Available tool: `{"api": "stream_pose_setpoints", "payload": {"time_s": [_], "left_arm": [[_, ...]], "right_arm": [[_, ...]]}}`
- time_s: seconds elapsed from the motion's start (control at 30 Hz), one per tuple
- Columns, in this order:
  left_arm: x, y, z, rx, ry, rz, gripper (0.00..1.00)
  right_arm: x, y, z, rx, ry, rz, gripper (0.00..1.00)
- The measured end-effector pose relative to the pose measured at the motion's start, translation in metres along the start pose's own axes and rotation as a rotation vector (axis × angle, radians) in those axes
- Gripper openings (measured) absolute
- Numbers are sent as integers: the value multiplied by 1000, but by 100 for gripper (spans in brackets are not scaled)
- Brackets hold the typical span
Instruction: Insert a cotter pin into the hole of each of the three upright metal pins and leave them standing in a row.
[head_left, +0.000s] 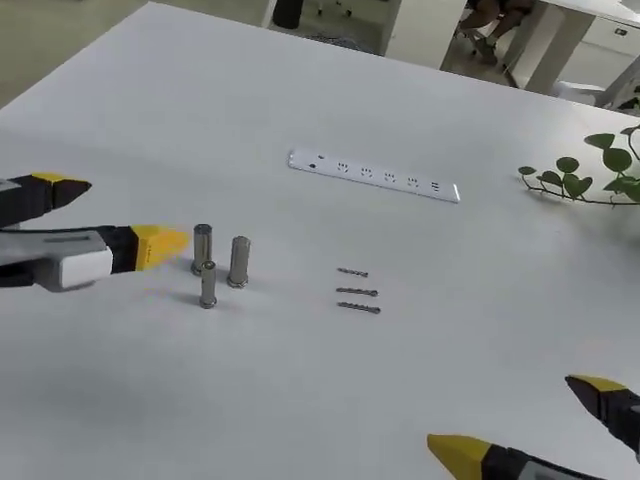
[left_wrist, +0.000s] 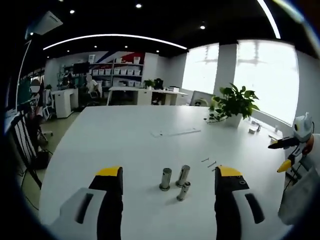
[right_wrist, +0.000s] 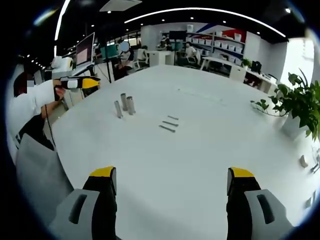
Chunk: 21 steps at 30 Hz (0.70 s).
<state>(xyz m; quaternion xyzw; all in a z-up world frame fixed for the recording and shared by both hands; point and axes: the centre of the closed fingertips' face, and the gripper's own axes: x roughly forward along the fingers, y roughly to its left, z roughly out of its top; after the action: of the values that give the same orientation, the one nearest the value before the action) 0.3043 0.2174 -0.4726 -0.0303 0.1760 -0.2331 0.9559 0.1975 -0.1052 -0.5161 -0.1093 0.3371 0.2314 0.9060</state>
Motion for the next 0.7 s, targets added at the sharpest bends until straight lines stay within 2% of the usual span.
{"api": "stream_pose_setpoints", "payload": {"time_s": [0.17,0.3,0.43,0.53,0.7], "left_arm": [[18,8,7,24,-38,6,66],[34,11,3,68,3,3,64],[44,10,3,79,7,-14,61],[52,10,-2,96,23,-20,59],[67,12,-23,128,89,-51,54]], "right_arm": [[1,3,-4,7,9,5,89],[2,1,-4,9,13,0,89],[3,-2,-4,21,16,-7,89],[3,-4,-4,29,16,-15,88],[2,-3,-5,29,23,-18,88]]}}
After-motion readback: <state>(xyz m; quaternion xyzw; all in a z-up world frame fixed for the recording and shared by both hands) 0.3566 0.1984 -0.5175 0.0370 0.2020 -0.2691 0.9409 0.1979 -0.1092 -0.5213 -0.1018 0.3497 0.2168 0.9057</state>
